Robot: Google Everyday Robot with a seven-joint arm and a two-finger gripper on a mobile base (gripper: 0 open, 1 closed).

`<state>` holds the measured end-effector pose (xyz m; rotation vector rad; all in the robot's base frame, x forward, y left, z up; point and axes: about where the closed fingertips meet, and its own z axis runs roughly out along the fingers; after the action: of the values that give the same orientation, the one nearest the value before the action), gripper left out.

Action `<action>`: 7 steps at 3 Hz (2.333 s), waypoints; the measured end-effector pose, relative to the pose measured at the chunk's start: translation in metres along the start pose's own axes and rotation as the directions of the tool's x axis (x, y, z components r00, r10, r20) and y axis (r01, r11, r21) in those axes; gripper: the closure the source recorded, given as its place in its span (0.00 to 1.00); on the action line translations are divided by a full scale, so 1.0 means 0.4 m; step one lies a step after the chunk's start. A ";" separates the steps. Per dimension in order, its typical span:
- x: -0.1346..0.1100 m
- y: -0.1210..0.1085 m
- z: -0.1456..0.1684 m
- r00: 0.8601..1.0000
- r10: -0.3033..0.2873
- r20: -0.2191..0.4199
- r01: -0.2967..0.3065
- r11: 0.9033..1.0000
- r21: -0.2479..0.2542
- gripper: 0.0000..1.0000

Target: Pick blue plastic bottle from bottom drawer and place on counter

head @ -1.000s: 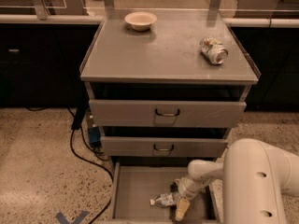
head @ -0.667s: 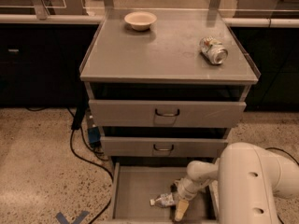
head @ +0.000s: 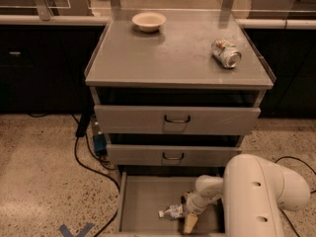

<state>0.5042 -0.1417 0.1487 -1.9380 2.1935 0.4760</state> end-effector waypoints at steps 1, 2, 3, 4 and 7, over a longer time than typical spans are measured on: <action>-0.005 -0.016 0.037 1.000 -0.015 -0.008 0.015 1.000 0.004 0.00; -0.016 -0.049 0.059 0.999 -0.032 -0.018 0.032 0.999 0.008 0.00; -0.017 -0.050 0.057 0.999 -0.032 -0.017 0.032 0.999 0.010 0.00; -0.031 -0.057 0.034 0.999 -0.037 -0.016 0.037 0.999 0.025 0.00; -0.071 -0.148 0.036 0.994 -0.093 -0.055 0.095 0.995 0.022 0.00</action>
Offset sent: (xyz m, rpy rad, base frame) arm 0.0174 0.0169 -0.0409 -0.0130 -0.0109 0.0310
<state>0.5654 -0.1161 0.1377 -2.0534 2.1175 0.3848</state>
